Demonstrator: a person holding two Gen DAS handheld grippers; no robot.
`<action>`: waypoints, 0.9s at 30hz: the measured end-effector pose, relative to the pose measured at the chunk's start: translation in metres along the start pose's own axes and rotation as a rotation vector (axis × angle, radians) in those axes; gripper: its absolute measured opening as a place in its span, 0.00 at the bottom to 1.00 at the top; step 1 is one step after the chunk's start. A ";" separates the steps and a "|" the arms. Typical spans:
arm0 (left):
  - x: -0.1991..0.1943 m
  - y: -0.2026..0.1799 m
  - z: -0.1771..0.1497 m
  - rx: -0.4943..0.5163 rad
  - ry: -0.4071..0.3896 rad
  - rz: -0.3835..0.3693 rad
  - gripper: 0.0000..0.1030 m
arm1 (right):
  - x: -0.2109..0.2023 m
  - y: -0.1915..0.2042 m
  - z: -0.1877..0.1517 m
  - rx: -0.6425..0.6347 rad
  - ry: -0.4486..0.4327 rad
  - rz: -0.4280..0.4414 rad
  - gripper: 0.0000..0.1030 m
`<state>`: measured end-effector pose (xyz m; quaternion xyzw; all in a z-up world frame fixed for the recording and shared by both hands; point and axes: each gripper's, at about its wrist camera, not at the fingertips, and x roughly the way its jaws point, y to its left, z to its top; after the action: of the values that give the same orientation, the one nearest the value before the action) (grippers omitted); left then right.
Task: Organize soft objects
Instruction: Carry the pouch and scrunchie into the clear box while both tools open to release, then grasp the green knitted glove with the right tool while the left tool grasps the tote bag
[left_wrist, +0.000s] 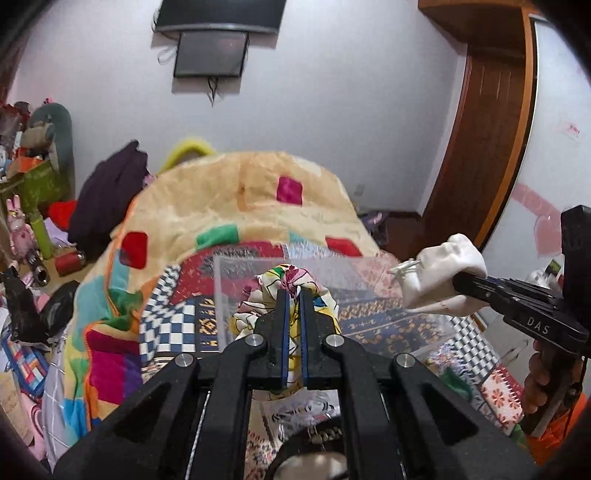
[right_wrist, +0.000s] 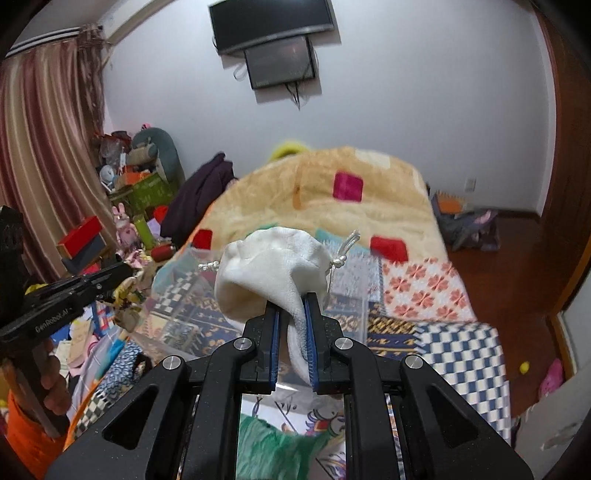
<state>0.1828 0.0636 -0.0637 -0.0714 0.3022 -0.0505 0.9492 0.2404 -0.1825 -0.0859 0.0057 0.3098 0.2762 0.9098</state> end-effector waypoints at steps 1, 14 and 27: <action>0.010 0.000 -0.001 0.002 0.021 -0.001 0.04 | 0.007 0.000 -0.002 0.003 0.016 -0.001 0.11; 0.056 -0.011 -0.014 0.020 0.165 -0.017 0.13 | 0.044 0.007 -0.018 -0.058 0.174 -0.022 0.26; -0.028 -0.026 -0.019 0.047 0.022 0.000 0.58 | -0.018 0.012 -0.012 -0.084 0.056 -0.003 0.68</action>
<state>0.1476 0.0395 -0.0586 -0.0484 0.3113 -0.0586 0.9473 0.2156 -0.1835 -0.0833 -0.0408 0.3235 0.2877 0.9005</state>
